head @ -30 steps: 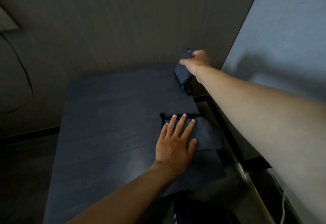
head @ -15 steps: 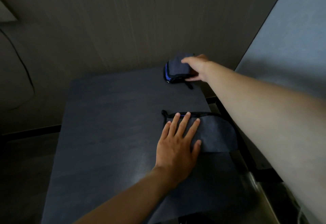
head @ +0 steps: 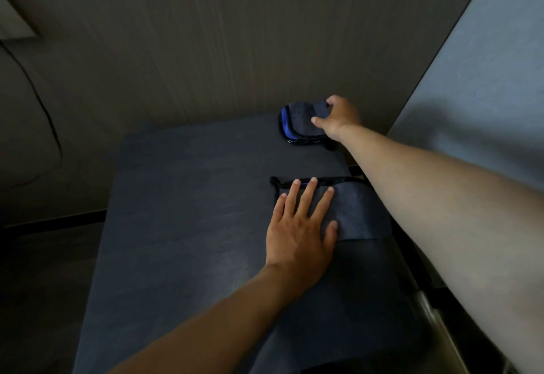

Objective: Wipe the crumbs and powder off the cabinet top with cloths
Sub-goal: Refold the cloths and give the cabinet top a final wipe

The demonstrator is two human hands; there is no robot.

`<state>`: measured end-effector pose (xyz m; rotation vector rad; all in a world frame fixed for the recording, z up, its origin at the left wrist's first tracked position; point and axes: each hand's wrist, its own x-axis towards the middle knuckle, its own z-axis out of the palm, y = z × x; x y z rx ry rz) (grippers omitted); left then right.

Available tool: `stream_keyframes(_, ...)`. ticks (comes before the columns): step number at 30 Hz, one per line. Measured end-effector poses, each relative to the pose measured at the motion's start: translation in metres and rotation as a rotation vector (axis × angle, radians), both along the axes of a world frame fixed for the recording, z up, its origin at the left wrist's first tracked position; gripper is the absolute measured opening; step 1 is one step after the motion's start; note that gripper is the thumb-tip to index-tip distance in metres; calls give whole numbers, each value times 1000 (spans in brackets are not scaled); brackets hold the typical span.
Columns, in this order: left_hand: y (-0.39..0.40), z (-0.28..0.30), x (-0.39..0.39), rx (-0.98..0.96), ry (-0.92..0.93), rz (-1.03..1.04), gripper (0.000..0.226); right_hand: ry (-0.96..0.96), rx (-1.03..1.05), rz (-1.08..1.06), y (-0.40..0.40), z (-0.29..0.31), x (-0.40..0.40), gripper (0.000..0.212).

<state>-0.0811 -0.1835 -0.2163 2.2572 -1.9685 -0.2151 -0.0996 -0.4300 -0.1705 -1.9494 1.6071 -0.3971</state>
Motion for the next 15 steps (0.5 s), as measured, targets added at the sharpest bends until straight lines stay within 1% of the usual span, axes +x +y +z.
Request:
stream_keyframes(2, -2, 1, -1, 1, 4, 0, 61, -24, -3, 23, -2, -2, -3, 54)
stream_keyframes(6, -5, 1, 3, -12, -5, -8, 60, -137, 59, 17, -6, -9, -3, 55)
stream_keyframes(9, -9, -1, 7, -26, -5, 3, 60, -227, 97, -53, -6, -15, -1, 55)
stream_keyframes(12, -13, -2, 6, -34, -2, 13, 60, -348, 140, -176, -5, -18, -3, 67)
stream_keyframes(13, -14, -4, 6, -31, 2, 17, 60, -362, 124, -229, -2, -17, -4, 68)
stream_keyframes(15, -14, -6, 7, -26, 1, 33, 60, -273, -11, -308, 9, -18, -5, 62)
